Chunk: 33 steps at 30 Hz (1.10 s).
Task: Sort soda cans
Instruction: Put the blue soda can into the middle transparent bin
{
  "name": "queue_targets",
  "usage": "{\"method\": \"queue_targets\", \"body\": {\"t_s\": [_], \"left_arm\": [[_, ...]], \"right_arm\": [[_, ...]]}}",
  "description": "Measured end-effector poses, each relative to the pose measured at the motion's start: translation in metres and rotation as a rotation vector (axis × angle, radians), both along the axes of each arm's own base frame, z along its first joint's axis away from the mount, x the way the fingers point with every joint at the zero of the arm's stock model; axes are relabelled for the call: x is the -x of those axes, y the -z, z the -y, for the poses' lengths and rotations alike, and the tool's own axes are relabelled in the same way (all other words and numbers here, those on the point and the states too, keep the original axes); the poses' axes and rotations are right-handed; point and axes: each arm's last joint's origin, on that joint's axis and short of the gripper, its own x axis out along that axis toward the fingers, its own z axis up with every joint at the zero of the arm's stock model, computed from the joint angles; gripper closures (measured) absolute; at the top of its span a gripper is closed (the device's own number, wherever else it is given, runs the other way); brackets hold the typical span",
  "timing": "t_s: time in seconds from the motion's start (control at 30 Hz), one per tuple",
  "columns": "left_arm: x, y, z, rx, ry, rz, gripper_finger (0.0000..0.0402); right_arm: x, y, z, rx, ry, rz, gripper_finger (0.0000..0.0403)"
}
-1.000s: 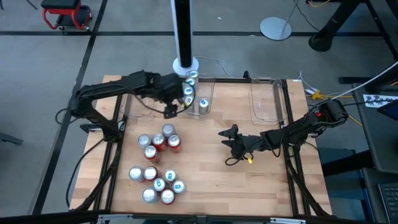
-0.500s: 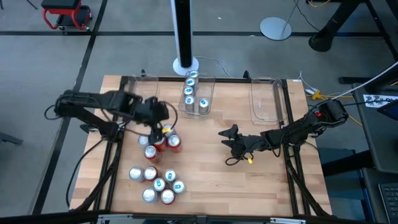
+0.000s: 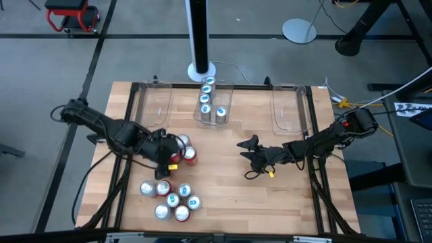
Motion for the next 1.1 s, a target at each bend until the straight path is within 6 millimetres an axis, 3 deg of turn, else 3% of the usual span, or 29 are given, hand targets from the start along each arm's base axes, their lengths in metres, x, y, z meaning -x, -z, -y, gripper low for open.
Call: {"method": "queue_targets", "body": {"t_s": [0.43,0.63,1.1], "left_arm": [[-0.005,0.012,0.022,0.019,-0.088,-0.018,0.0125],[-0.018,0.021,0.039,0.030,-0.022,0.017,0.0125],[-0.021,0.043,0.084,0.015,0.046,0.026,0.0125]], "right_arm": [[0.000,0.000,0.000,0.035,-0.014,-0.014,0.0093],[0.000,0.000,0.000,0.048,-0.020,-0.012,0.0093],[-0.004,-0.008,-0.002,0.035,-0.054,0.071,0.0093]]}}
